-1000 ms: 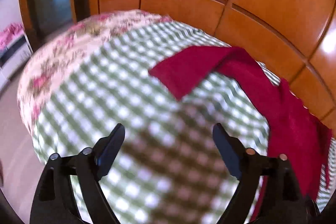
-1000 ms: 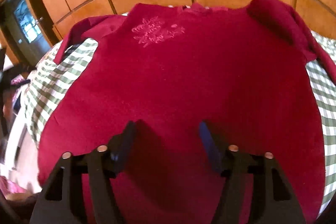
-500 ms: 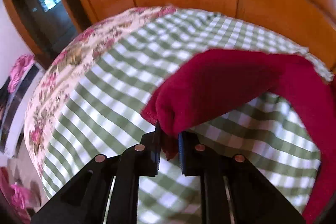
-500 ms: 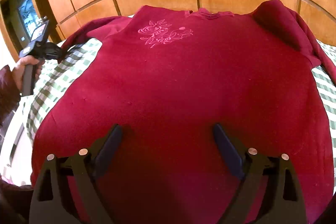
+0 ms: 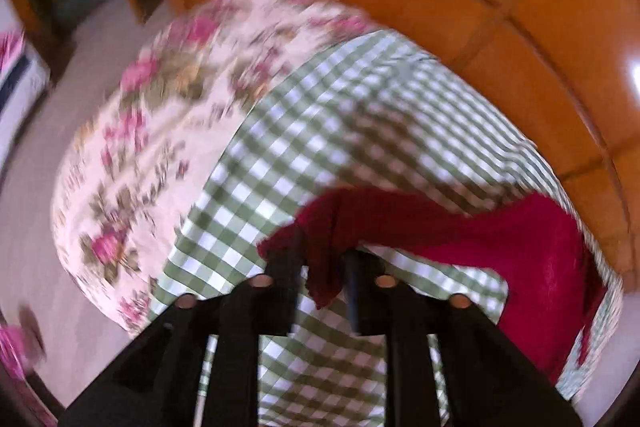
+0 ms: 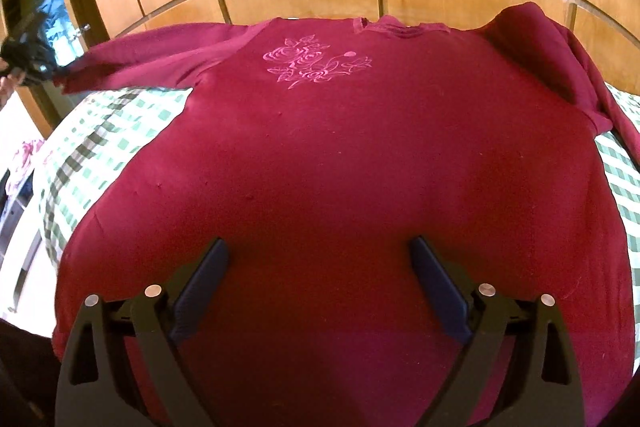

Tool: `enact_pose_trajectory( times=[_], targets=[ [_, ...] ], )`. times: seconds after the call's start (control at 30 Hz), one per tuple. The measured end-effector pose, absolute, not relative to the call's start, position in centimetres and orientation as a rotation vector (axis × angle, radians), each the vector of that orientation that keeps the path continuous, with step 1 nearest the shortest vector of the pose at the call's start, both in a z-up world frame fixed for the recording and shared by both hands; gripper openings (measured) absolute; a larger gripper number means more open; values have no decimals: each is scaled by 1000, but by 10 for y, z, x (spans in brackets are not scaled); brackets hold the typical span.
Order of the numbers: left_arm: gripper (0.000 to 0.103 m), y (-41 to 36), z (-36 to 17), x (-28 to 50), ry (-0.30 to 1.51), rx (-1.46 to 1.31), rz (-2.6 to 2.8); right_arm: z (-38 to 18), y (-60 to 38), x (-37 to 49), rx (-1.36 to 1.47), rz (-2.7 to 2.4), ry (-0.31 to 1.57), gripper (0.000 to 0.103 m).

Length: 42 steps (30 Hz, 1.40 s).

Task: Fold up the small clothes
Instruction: 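Grasp the sleeve nearest the left gripper and pull it straight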

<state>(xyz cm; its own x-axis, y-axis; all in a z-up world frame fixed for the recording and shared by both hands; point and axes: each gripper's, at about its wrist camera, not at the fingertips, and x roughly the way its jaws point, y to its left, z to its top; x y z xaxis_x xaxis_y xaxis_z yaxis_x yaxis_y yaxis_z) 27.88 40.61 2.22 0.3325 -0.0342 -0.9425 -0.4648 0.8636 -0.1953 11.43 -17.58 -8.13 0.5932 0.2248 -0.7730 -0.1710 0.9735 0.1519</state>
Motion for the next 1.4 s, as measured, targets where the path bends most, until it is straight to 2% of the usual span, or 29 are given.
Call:
enact_pose_trajectory(
  times=[0.07, 0.37, 0.5, 0.63, 0.67, 0.7, 0.73, 0.87, 0.97, 1.03, 1.07, 1.13, 1.17, 1.2, 1.3, 1.37, 1.4],
  targets=[
    [67, 425, 7, 281, 1199, -546, 372, -82, -175, 115, 55, 227, 909, 92],
    [73, 460, -32, 239, 1091, -595, 491, -85, -168, 115, 2, 200, 904, 95],
    [65, 446, -53, 230, 1037, -668, 352, -86, -165, 117, -15, 196, 912, 97],
    [65, 432, -68, 249, 1010, -680, 347, -87, -162, 118, -33, 185, 919, 97],
    [49, 431, -72, 255, 1010, -679, 349, -87, -162, 118, -36, 181, 919, 97],
    [10, 425, -75, 261, 1016, -671, 339, -87, -162, 117, -38, 178, 919, 97],
    [6, 422, -74, 265, 1018, -674, 320, -87, -161, 117, -41, 174, 919, 97],
    [5, 422, -33, 259, 878, -605, 373, -86, -161, 118, -39, 164, 921, 97],
    [6, 428, -34, 266, 920, -556, 449, -87, -160, 119, -40, 162, 916, 99],
    [7, 423, -55, 281, 1032, -522, 505, -88, -160, 118, -41, 159, 911, 99],
    [13, 422, -62, 284, 1059, -523, 513, -88, -161, 118, -40, 159, 909, 99],
    [30, 412, -67, 285, 1055, -522, 554, -88, -162, 118, -34, 161, 906, 99],
    [48, 406, -64, 283, 1039, -529, 558, -88, -162, 118, -32, 162, 906, 99],
    [55, 398, -57, 280, 1008, -542, 555, -87, -163, 118, -30, 164, 905, 99],
    [61, 355, -23, 270, 891, -475, 495, -83, -167, 117, -10, 182, 918, 98],
    [61, 325, -8, 265, 848, -452, 421, -76, -175, 116, 19, 194, 935, 88],
    [62, 307, -2, 261, 834, -443, 367, -68, -186, 114, 55, 195, 942, 78]
  ],
)
